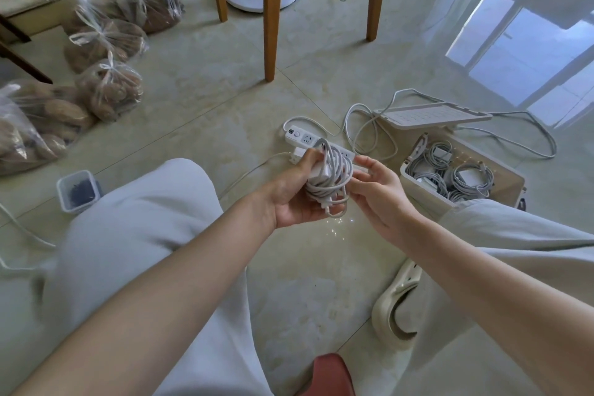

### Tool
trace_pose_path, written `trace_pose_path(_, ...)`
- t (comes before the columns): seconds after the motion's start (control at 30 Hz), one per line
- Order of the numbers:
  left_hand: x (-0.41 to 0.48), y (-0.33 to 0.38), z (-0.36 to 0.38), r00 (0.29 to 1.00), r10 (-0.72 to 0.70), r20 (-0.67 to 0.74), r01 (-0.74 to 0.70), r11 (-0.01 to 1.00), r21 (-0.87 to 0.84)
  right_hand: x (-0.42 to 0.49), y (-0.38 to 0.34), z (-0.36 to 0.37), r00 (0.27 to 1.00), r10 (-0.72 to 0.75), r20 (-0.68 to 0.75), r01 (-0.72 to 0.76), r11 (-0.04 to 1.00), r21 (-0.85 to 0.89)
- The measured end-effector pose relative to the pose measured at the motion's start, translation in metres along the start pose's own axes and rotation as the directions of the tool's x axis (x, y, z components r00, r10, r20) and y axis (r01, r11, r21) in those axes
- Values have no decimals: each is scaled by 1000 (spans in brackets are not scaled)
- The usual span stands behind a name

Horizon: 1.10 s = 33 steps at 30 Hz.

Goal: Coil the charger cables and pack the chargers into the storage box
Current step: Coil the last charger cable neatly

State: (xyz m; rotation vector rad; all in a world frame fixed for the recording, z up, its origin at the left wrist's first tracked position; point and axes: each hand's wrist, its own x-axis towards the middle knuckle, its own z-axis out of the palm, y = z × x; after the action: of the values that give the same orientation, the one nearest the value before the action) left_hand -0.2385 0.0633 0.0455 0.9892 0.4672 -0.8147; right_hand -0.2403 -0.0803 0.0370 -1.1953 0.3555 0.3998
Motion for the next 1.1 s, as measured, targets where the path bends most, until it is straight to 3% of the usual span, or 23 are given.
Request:
trace_pose_path(0.07,1,-3,2,1000,1,-31,0,1000,4,-1,2,-3,998,39,40,-42,998,57)
trace_pose_path(0.13,4,-7,4,991,35,-128,-20,993,120,-1,3,-4,997,56,59,-58,997,41)
trace_pose_path(0.27,9,-16,10,922,164,-350,-95,974,204,-7,-1,5,995,64,81,-57,995,-86)
trace_pose_path(0.37,12,-20,12,863,264,-431,-168,954,247,-7,-3,9,990,56,133,-22,969,-247)
trace_pose_path(0.5,18,-23,10,794,414,-445,-240,886,397,-4,1,9,999,-24,-28,6,861,-509)
trace_pose_path(0.6,18,-24,10,778,442,-446,-258,872,415,-5,0,9,998,-64,-30,42,874,-484)
trace_pose_path(0.7,19,-24,10,780,473,-409,-286,851,440,-6,-5,8,997,-49,-65,26,946,-323)
trace_pose_path(0.8,18,-23,10,831,430,-354,-292,877,381,-2,-6,4,993,-59,-104,27,959,-281)
trace_pose_path(0.9,17,-23,10,887,355,-294,-273,919,286,-2,-5,2,982,-170,-87,111,880,-461)
trace_pose_path(1.0,17,-25,6,935,260,-241,-206,952,227,-9,-6,5,960,-266,93,265,740,-619)
trace_pose_path(1.1,16,-27,2,938,213,-272,-175,972,156,-11,-9,6,930,-267,253,363,558,-747)
